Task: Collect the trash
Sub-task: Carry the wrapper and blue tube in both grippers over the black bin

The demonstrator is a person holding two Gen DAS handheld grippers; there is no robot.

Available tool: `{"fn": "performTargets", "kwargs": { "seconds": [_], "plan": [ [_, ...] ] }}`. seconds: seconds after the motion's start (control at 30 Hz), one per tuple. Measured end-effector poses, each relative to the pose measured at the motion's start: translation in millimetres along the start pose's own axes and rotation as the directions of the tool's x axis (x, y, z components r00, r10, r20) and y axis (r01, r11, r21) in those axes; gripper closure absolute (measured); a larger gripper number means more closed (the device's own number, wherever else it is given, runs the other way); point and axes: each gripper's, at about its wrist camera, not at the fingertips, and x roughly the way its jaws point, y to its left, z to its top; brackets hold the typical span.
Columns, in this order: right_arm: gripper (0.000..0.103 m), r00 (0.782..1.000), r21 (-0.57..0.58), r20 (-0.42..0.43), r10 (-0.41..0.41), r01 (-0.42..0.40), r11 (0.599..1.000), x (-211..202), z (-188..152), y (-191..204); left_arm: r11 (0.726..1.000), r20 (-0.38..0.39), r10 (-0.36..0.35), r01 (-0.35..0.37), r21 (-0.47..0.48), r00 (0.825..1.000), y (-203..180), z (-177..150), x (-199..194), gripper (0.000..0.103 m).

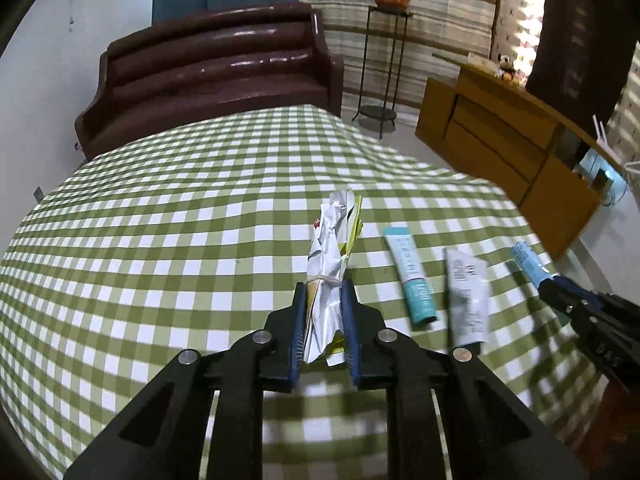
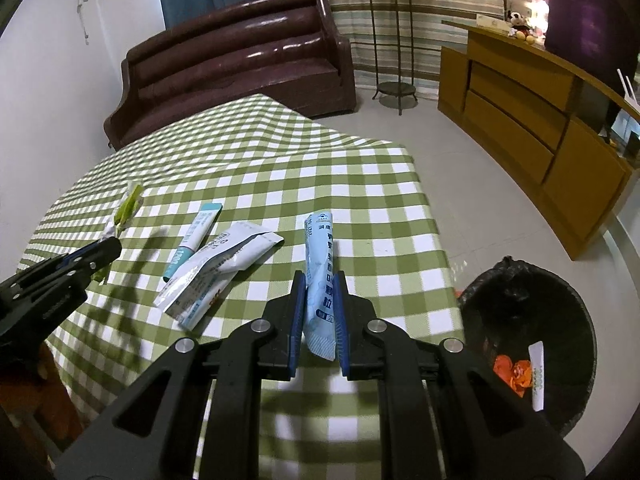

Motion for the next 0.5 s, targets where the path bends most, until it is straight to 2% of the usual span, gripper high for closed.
{"fn": "performTargets", "kwargs": {
  "seconds": [0.2, 0.5],
  "plan": [
    [0.089, 0.999, 0.024, 0.037, -0.019, 0.018, 1.0, -26.4, -9.1, -14.3, 1.0, 0.051, -0.025, 0.026, -0.011, 0.998, -17.2, -5.1, -28.6, 0.085],
    [0.089, 0.993, 0.066, 0.088, -0.08, 0.074, 0.995, -65.6, -23.8, -51.4, 0.994, 0.083, -0.092, 0.087, 0.063, 0.992, -72.2, -13.6, -51.6, 0.085]
  ]
}}
